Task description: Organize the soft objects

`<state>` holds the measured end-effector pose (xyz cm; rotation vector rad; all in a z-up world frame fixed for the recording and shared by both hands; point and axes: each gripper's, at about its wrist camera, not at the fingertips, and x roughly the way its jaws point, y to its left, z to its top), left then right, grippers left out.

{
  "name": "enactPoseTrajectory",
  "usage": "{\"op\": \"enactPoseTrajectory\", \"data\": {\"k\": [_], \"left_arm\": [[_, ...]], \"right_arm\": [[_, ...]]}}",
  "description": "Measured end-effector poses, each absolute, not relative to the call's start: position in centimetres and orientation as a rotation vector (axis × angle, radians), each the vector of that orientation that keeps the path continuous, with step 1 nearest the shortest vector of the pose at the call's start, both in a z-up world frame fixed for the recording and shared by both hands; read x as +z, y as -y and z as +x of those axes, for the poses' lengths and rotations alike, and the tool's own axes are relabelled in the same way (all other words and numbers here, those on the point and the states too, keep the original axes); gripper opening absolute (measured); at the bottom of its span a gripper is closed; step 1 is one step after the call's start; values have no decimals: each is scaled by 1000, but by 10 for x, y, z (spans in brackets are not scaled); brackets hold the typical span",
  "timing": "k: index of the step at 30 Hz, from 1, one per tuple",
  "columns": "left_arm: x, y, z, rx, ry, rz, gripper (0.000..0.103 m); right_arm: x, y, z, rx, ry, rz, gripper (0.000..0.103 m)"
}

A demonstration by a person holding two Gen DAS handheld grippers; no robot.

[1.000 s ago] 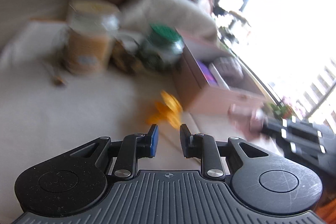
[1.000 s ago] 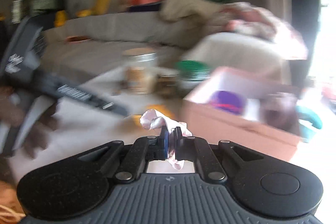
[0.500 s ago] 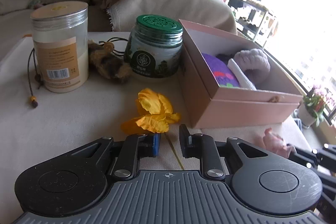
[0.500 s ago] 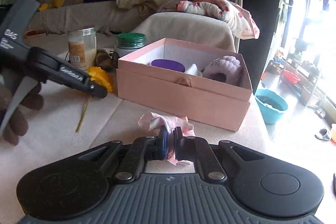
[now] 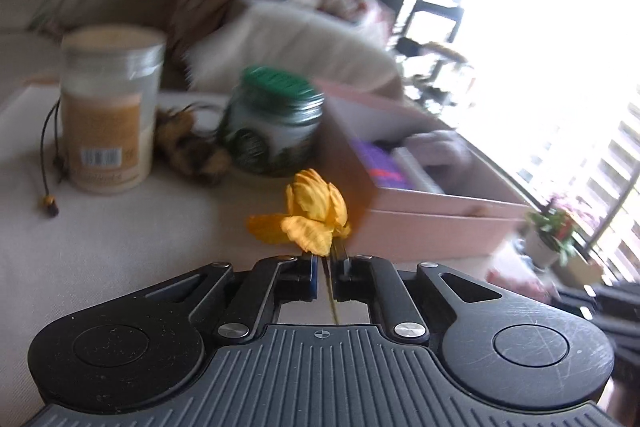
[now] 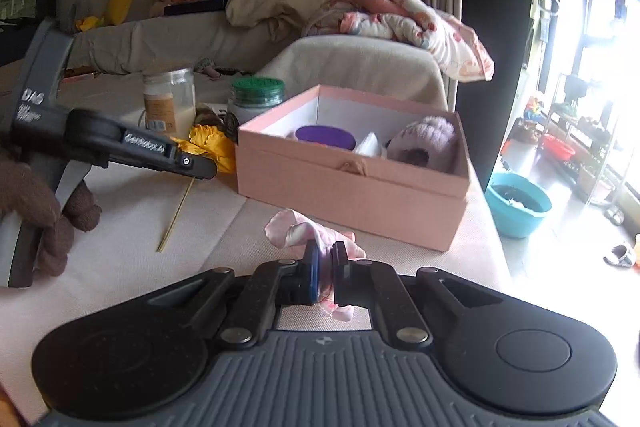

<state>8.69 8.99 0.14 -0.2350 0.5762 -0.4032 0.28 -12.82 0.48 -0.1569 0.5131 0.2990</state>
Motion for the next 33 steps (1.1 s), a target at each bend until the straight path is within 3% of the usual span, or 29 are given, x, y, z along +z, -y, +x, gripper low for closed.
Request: {"op": "enactPoseTrajectory", "data": {"k": [6,14,18,23,29,32,33], "left_arm": [[54,-92,24,-554,-491,-175,8],[120,-95,-1,-612,-453,-168,9],[95,-78,27,-485,-585,-120,10],[46,-49,43,-439,-538,33,14],[-1,-28,65,-458,-686,129,19],[-11,-26,74,-435,-710,127,19],[-12,-27,77,-431,-697,112,19]], "right_arm": [[34,144,-22,275,-473,-150,6],[66,166,-47,253,-377,-121,6],[53,168,-34,248,-425,-94,6],[28,159,-17,246,-484,-92,6],[-5,153,0,236,-583,-92,6],[-16,155,7,234,-625,-60,13],[-18,156,6,235,-628,-54,23]]}}
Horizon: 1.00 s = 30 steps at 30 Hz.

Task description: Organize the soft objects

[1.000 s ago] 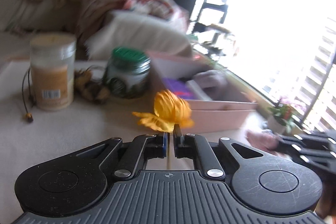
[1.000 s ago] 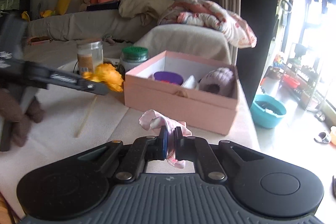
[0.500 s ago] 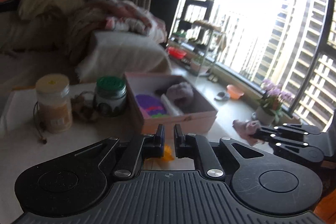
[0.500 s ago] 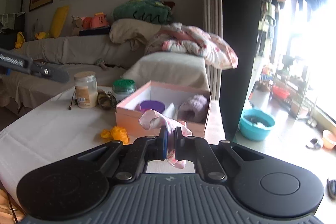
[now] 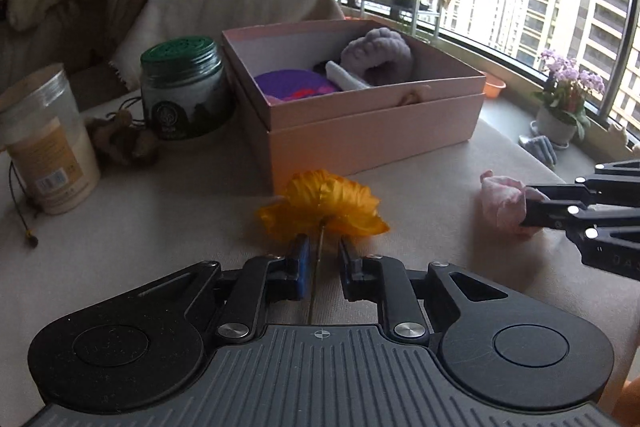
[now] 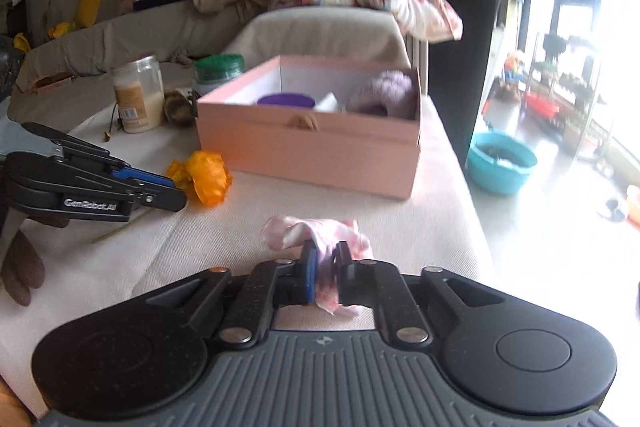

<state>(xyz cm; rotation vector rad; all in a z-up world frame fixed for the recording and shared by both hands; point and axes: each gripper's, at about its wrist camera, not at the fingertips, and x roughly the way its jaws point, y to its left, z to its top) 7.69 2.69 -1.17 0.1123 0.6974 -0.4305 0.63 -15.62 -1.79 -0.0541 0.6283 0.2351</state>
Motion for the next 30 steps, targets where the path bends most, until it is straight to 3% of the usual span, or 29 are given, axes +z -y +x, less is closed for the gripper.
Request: {"op": "enactPoseTrajectory", "data": {"k": [1,4,7,12,14,16,17,30], "left_arm": [[-13,-27,80,-426,-694,103,19],[-12,-27,89,-427,-681,81,19],[-14,-30,91,-449,-656,50,19],[-15,-28,91,-441,-642,36,19],[-16,-28,90,-435,-637,24,13],[-16,-30,87,-448,-636,6,10],[-15,-32,84,-449,-631,-2,9],[40,-44,33,-482,-496,6,9]], "right_arm": [[-19,156,5,237,-626,-56,37],[-19,152,-1,232,-599,-88,56],[-19,147,4,254,-622,-113,63],[-23,151,16,254,-675,-78,63],[-21,154,16,253,-664,-56,52],[-19,153,16,250,-679,-67,14],[-18,153,15,250,-683,-71,11],[52,160,-34,278,-451,-164,9]]}}
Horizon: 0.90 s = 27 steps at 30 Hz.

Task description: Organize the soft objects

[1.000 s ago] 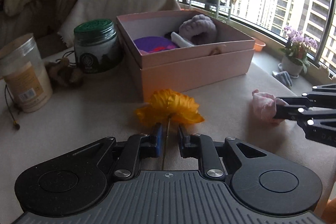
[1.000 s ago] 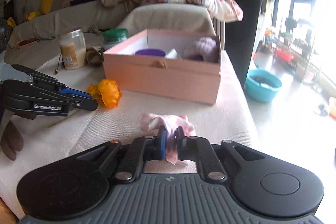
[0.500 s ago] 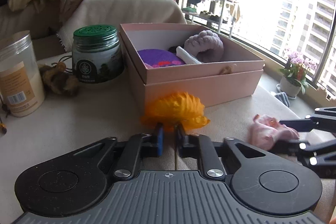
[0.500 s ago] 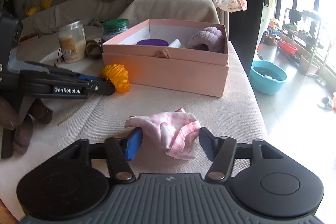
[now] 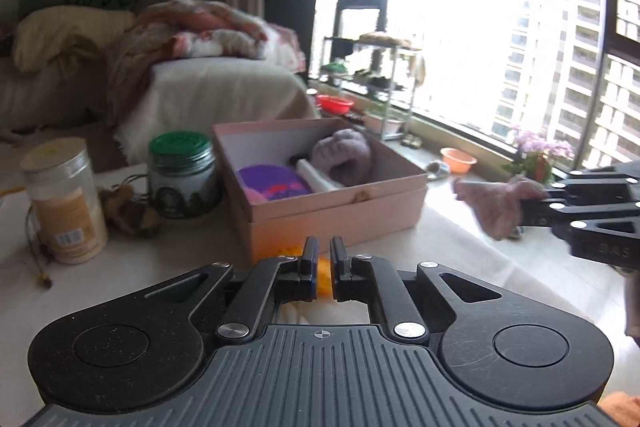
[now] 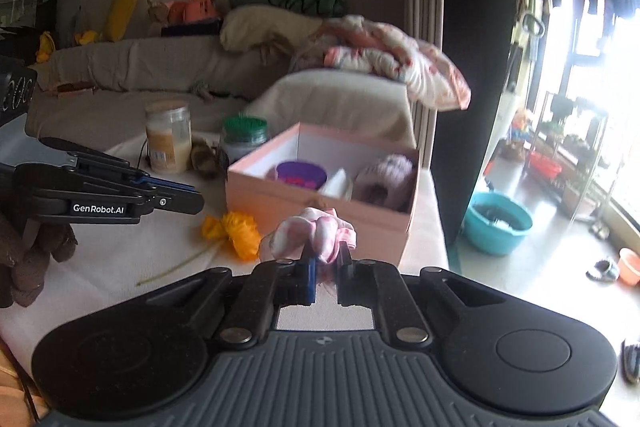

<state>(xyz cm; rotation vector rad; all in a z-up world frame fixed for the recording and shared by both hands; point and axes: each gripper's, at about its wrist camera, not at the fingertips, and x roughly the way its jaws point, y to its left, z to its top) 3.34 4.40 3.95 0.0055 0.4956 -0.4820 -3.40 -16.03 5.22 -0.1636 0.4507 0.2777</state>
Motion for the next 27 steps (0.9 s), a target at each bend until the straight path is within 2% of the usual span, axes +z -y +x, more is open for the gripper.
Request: {"op": "enactPoseTrajectory", "data": {"k": [7,15,17,22,25,27], "left_arm": [[8,-42,61,-445,-760,-25,11],[3,-29,74,-398,-734,5,13],[4,-24,79,-377,-725,47,13],[0,-21,86,-379,-746,40,13],[0,-17,92,-434,-793,6,13],[-1,-12,89,-468,-796,10,19]], "right_arm": [[26,157,-19,275,-529,-138,9],[-12,144,1,244,-612,-166,9],[-20,142,1,243,-631,-174,14],[-26,146,0,248,-635,-155,38],[-25,149,1,249,-641,-138,42],[-25,149,0,260,-640,-135,45]]}}
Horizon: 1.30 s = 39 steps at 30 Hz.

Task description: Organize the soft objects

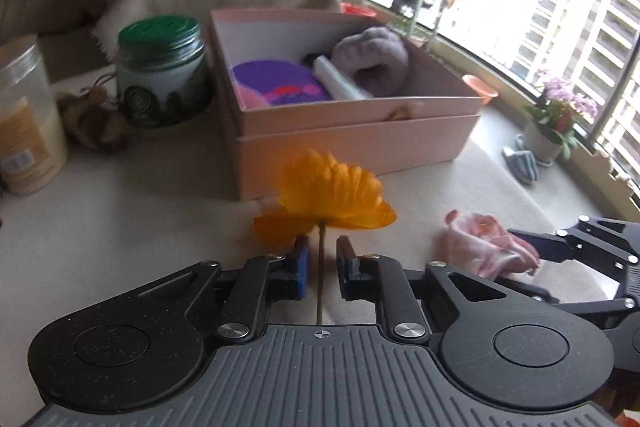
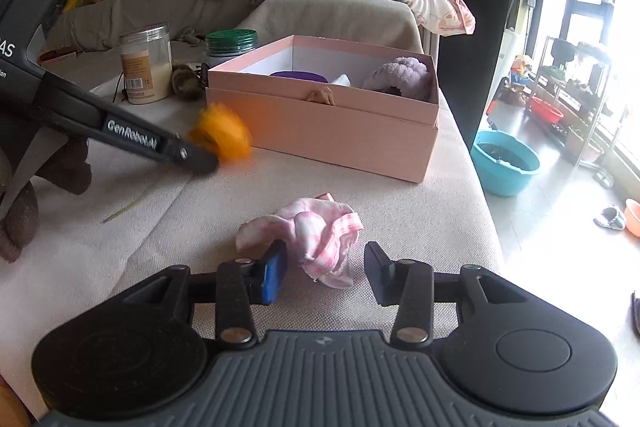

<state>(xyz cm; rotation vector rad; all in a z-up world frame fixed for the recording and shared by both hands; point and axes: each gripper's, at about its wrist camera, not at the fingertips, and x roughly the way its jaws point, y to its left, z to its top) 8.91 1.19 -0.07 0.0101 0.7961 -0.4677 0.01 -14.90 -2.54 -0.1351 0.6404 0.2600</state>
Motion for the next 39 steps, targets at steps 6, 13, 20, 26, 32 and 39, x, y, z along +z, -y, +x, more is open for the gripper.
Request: {"op": "enactPoseTrajectory", "data": {"k": [6,13,20,26,32,39], "left_arm": [[0,-10,89,-454,-796,18,19],[-3,-10,107,-424,-787,-51,18],[-17,-27,110,-437,-727,-259,17],[-19,-13,106,-389,-669,-233,12],[-7,-7,82,-423,-528,-138,7],[23,-19,55,-487,-422,-132,6]], "right_arm": [[-26,149,-1,267,-640,-130,50],[-27,148,-2,262,-637,-126,55],[-25,154,-6,267,-604,-95,40],[-25,158,-3,281,-617,-59,12],[-23,158,-7,278,-603,-53,12],[2,164,-22,277,-538,-57,11]]}}
